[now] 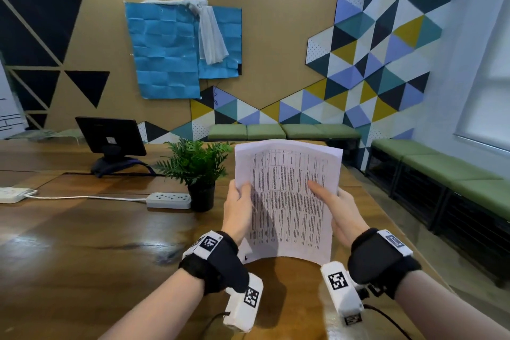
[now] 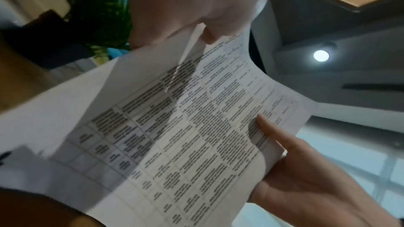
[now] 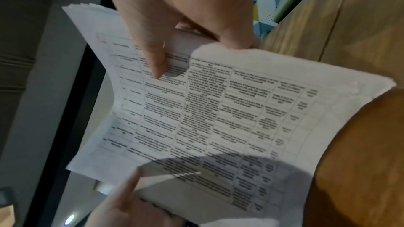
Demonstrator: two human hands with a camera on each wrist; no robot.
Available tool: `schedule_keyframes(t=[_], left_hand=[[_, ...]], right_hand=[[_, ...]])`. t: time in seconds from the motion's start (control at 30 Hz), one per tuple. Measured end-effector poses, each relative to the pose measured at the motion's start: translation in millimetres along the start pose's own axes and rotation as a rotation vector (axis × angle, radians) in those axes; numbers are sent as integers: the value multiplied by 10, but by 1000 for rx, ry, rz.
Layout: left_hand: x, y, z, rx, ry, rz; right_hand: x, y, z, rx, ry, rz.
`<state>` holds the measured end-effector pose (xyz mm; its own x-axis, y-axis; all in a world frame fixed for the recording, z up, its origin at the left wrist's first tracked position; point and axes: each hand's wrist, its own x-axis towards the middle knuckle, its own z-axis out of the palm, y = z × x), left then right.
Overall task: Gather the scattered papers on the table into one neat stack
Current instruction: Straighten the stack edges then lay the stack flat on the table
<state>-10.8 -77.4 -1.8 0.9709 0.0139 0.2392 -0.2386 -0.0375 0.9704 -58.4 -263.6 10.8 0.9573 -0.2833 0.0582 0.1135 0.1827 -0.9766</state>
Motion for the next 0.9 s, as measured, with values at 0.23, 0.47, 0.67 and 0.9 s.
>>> schedule_keyframes(t=[0.23, 0.47, 0.67, 0.9], left_hand=[[68, 105, -58, -114, -61, 33], [-17, -133, -15, -30, -58, 29], [29, -529, -89, -22, -194, -246], [17, -650, -145, 27, -296, -238]], right_hand=[[38, -92, -93, 22, -11, 12], [61, 108, -122, -51, 64, 14], [88, 521, -255, -44, 92, 174], [68, 746, -217, -157, 62, 188]])
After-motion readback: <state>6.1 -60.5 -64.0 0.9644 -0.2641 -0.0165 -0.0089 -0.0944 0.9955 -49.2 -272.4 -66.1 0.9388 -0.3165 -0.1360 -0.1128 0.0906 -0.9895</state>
